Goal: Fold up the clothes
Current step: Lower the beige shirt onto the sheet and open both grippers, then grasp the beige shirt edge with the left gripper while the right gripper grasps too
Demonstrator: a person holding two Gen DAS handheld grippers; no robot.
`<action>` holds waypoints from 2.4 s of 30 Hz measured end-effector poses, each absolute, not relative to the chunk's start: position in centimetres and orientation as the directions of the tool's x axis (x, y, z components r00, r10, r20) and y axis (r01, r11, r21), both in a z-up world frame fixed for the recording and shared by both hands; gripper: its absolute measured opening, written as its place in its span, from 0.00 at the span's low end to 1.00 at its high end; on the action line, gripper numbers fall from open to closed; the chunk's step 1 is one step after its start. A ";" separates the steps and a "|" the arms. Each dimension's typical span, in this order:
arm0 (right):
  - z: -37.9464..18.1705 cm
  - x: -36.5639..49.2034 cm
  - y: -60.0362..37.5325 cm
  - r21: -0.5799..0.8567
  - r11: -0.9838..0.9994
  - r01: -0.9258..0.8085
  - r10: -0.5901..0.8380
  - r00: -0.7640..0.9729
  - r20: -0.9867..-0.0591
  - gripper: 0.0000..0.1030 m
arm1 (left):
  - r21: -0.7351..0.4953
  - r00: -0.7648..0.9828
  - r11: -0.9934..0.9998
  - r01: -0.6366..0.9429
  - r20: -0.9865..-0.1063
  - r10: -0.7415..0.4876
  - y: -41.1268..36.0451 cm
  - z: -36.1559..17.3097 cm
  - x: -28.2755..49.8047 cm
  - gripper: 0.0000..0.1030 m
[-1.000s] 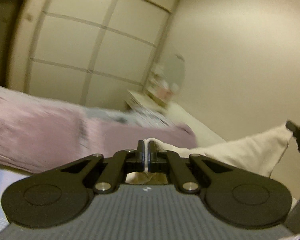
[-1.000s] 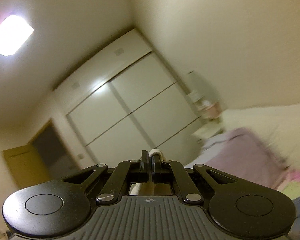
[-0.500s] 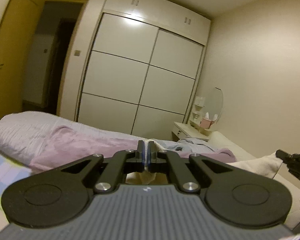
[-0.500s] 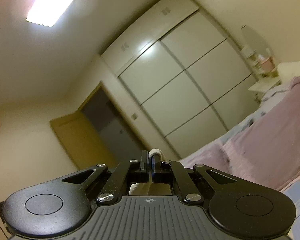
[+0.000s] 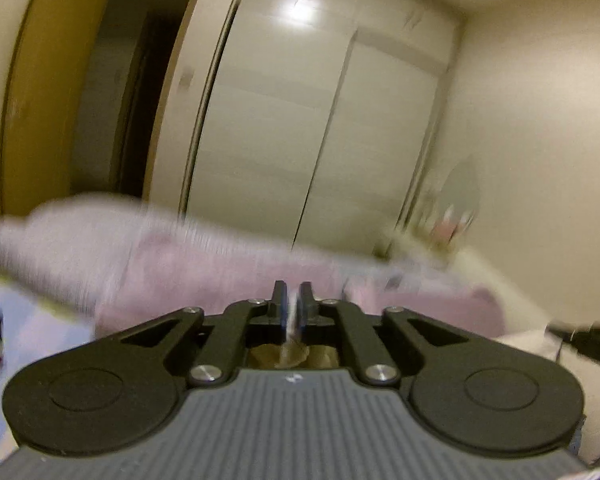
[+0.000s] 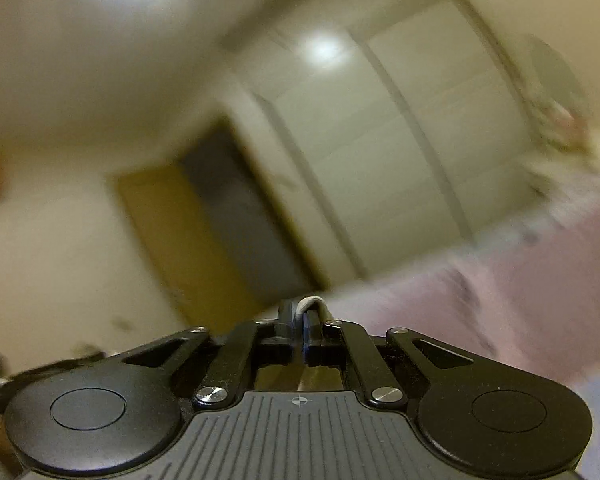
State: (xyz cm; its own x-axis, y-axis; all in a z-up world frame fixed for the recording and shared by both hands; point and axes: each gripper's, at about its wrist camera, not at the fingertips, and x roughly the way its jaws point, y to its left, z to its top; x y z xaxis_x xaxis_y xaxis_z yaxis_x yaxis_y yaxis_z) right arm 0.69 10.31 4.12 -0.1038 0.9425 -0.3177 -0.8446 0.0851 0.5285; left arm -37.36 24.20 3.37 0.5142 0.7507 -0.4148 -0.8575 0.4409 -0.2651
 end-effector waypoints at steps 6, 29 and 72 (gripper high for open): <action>-5.2 -0.1 15.0 0.357 0.349 -0.866 0.693 -0.017 -0.721 0.55 | -0.174 0.322 0.284 -0.943 -0.689 0.650 25.5 -5.6 -35.6 0.24; -17.9 -5.0 1.2 0.192 0.287 -0.939 0.361 -0.079 -0.929 0.55 | 0.058 0.041 0.224 -0.973 -0.910 0.414 5.3 -15.2 -33.6 0.29; -30.5 -4.9 11.7 0.025 0.600 -0.800 0.373 0.252 -0.893 0.55 | -0.289 0.421 0.483 -0.826 -0.887 0.189 35.2 -36.3 -34.8 0.46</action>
State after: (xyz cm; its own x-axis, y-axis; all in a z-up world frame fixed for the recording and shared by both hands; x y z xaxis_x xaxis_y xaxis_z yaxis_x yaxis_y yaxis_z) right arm -4.91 11.72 -30.55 0.2518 0.3730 -0.8930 -0.7998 0.5998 0.0251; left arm -34.83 35.19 -36.34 0.4211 0.1894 -0.8870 -0.8263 0.4833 -0.2891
